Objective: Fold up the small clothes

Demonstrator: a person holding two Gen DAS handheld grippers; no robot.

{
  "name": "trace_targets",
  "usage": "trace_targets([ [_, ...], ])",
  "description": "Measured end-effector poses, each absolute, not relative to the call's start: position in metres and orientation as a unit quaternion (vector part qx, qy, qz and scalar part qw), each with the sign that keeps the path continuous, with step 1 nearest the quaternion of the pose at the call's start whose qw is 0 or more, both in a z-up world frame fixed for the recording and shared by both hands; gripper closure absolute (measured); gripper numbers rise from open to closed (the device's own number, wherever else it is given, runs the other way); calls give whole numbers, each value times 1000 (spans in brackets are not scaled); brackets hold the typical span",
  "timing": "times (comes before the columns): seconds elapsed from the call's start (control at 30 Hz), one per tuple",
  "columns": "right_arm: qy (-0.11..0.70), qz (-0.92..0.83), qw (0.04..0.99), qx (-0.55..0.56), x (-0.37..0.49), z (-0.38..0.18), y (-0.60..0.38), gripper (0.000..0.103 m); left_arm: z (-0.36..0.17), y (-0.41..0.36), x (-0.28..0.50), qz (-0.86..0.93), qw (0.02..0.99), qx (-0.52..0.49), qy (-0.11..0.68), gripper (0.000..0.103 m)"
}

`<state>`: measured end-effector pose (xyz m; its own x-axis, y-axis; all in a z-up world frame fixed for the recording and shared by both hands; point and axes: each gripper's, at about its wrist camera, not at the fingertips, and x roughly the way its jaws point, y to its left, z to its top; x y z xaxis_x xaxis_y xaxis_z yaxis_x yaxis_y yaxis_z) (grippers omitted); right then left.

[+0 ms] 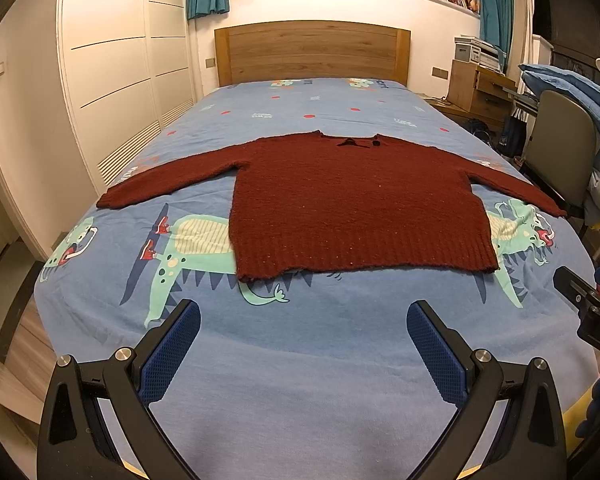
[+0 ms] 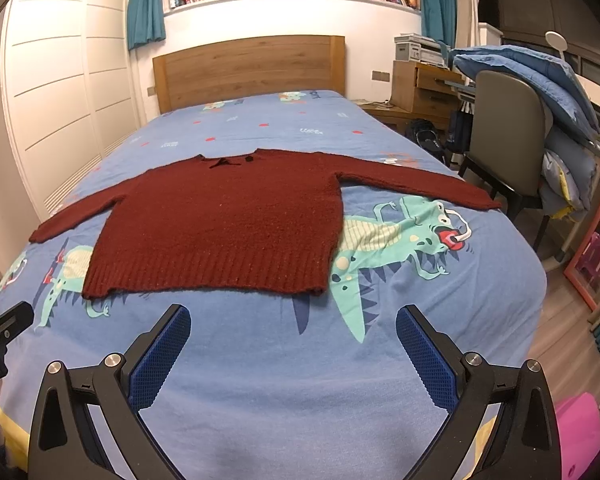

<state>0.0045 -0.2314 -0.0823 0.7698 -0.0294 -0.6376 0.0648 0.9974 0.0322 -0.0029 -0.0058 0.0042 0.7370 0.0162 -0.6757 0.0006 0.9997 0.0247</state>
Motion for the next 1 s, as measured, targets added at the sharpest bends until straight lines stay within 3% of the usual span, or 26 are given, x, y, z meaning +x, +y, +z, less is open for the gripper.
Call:
trace_targets([
  [1.0, 344, -28, 938, 29, 6, -87, -234, 0, 0, 0, 1, 11, 929, 7, 371, 1],
])
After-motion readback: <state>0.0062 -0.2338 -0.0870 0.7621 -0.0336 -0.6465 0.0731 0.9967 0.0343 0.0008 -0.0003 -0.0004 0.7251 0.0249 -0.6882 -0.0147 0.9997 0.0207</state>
